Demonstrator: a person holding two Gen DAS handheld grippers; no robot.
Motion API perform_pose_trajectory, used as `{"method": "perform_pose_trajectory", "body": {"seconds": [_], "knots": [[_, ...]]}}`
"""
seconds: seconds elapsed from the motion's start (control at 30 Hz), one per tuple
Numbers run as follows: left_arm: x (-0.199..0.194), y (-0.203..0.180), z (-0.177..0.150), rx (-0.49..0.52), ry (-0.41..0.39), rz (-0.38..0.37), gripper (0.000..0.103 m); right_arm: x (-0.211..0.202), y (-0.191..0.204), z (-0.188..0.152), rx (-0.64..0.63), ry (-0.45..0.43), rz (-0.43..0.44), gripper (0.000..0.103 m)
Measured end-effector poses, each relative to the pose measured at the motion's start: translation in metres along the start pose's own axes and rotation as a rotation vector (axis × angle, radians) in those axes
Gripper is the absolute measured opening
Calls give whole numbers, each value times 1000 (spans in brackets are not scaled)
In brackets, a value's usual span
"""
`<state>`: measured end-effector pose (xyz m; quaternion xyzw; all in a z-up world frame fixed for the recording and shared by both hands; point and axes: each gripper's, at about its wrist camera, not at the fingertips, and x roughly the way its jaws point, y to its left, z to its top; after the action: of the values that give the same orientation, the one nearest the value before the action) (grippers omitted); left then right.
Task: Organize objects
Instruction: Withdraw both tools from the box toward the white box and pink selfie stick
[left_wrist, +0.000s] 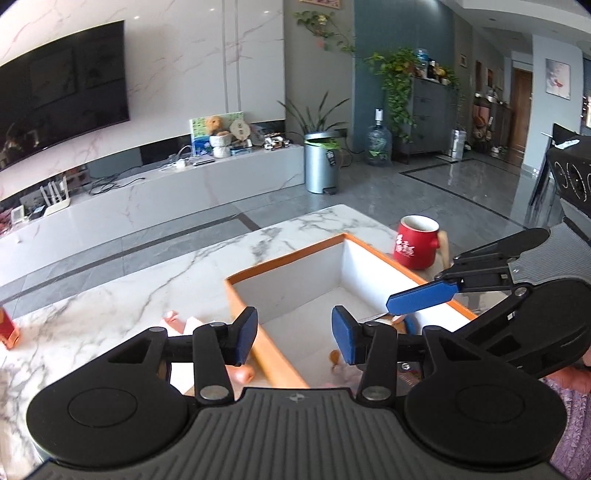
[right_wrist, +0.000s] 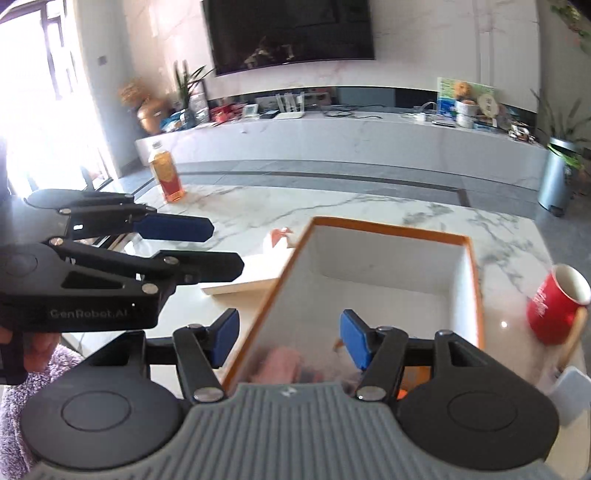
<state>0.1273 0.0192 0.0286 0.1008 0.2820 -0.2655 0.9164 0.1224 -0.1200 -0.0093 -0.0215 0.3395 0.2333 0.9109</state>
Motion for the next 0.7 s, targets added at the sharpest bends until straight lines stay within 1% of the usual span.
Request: {"method": "perform_pose_trajectory", "body": {"seconds": [0.2, 0.3, 0.43, 0.5, 0.57, 0.63, 0.7], "knots": [[0, 33, -13, -57, 42, 100, 52, 36, 32, 18, -82, 55, 54, 62], [2, 46, -21, -62, 73, 150, 52, 55, 39, 24, -104, 95, 68, 61], [6, 65, -34, -98, 100, 145, 52, 79, 46, 27, -140, 146, 88, 60], [10, 73, -41, -109, 122, 139, 52, 92, 50, 29, -154, 171, 94, 57], [14, 81, -50, -122, 140, 135, 52, 105, 52, 31, -165, 194, 98, 56], [20, 86, -54, -116, 157, 126, 52, 117, 54, 32, -187, 219, 97, 55], [28, 89, -58, -84, 171, 126, 52, 129, 57, 35, -218, 242, 91, 52]]}}
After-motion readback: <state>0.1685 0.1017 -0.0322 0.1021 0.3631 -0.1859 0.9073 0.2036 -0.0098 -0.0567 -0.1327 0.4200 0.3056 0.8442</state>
